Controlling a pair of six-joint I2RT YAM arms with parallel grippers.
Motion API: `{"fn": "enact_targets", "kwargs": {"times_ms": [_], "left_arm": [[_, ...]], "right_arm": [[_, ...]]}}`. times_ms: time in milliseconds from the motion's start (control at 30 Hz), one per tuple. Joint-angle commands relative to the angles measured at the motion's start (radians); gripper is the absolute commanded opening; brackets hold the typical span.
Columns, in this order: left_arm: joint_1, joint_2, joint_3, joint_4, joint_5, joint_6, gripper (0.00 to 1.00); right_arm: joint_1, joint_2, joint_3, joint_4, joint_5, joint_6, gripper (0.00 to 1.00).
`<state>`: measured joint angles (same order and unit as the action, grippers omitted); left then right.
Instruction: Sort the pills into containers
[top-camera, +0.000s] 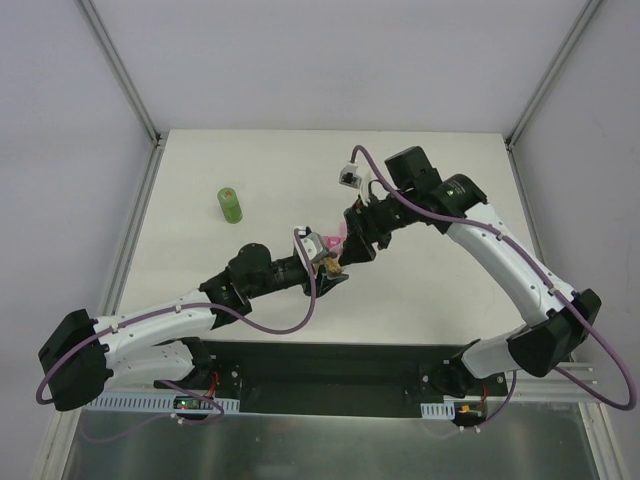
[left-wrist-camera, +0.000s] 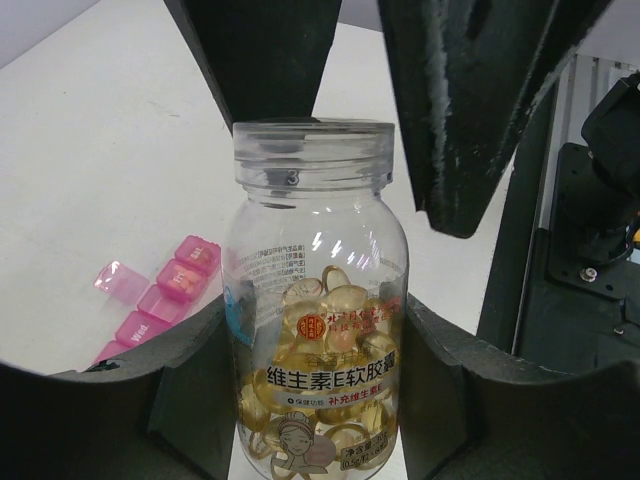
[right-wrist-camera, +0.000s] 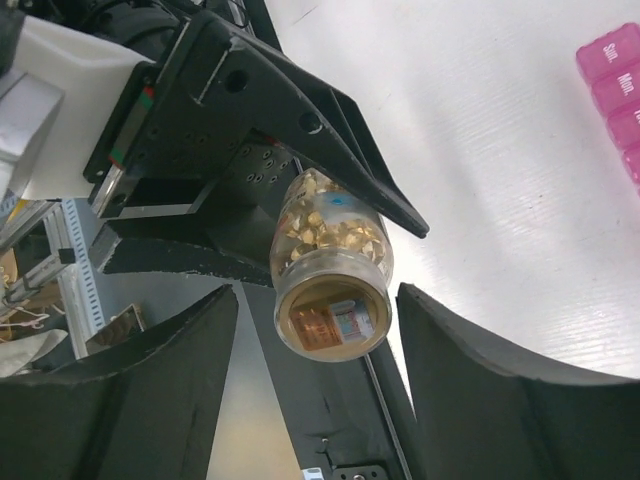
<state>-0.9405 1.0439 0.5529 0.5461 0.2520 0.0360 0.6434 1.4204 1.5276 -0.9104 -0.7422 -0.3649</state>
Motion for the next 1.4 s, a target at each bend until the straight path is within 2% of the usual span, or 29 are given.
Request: {"fn": "enact_targets", "kwargs": {"times_ms": [0, 33, 100, 167, 267, 400, 600, 700, 767, 900, 1000, 1033, 1133, 1200, 1233, 1300, 1367], "left_arm": [[0.012, -0.005, 0.042, 0.075, -0.013, -0.012, 0.00], [0.012, -0.004, 0.041, 0.075, -0.013, -0.012, 0.00], [0.012, -0.002, 0.041, 0.075, -0.008, -0.012, 0.00], [0.012, -0.002, 0.038, 0.074, -0.003, -0.010, 0.00], [0.012, -0.013, 0.032, 0.074, 0.038, -0.005, 0.00], [0.014, -0.021, 0.031, 0.069, 0.144, -0.001, 0.00], [0.012, -0.022, 0.062, -0.001, 0.253, 0.011, 0.00], [0.012, -0.009, 0.071, -0.020, 0.291, 0.012, 0.00], [0.012, 0.007, 0.079, -0.025, 0.305, 0.008, 0.00], [0.012, 0.015, 0.084, -0.021, 0.306, 0.007, 0.00], [0.012, 0.011, 0.081, -0.011, 0.291, 0.005, 0.00], [0.012, 0.007, 0.078, -0.009, 0.283, 0.007, 0.00], [0.012, -0.002, 0.068, -0.008, 0.268, 0.007, 0.00], [0.012, -0.008, 0.062, -0.005, 0.250, 0.007, 0.00], [0.012, -0.018, 0.055, -0.002, 0.244, 0.007, 0.00], [0.012, -0.028, 0.045, 0.006, 0.213, 0.007, 0.00], [0.012, -0.047, 0.032, 0.021, 0.163, 0.007, 0.00]], "right_arm": [[0.001, 0.008, 0.046, 0.024, -0.029, 0.050, 0.63], [0.001, 0.008, 0.045, 0.022, -0.029, 0.050, 0.60], [0.001, 0.009, 0.049, 0.015, -0.023, 0.038, 0.46], [0.001, 0.018, 0.063, -0.007, -0.023, -0.004, 0.27], [0.001, 0.034, 0.111, -0.076, -0.089, -0.098, 0.21], [0.028, 0.031, 0.154, -0.238, -0.128, -0.530, 0.19], [0.056, -0.023, 0.120, -0.370, -0.192, -1.007, 0.19], [0.091, -0.028, 0.120, -0.421, -0.109, -1.195, 0.21], [0.113, -0.014, 0.131, -0.449, -0.044, -1.256, 0.21], [0.116, -0.005, 0.135, -0.421, -0.019, -1.228, 0.22], [0.118, -0.014, 0.120, -0.372, -0.025, -1.128, 0.51], [0.116, -0.015, 0.126, -0.371, -0.032, -1.109, 0.66], [0.104, -0.017, 0.146, -0.370, -0.068, -1.028, 0.84], [0.088, -0.026, 0.164, -0.343, -0.094, -0.964, 0.89], [0.085, -0.031, 0.169, -0.331, -0.095, -0.882, 0.91], [0.075, -0.054, 0.169, -0.283, -0.091, -0.806, 0.91], [0.071, -0.095, 0.135, -0.195, -0.063, -0.642, 0.91]]}}
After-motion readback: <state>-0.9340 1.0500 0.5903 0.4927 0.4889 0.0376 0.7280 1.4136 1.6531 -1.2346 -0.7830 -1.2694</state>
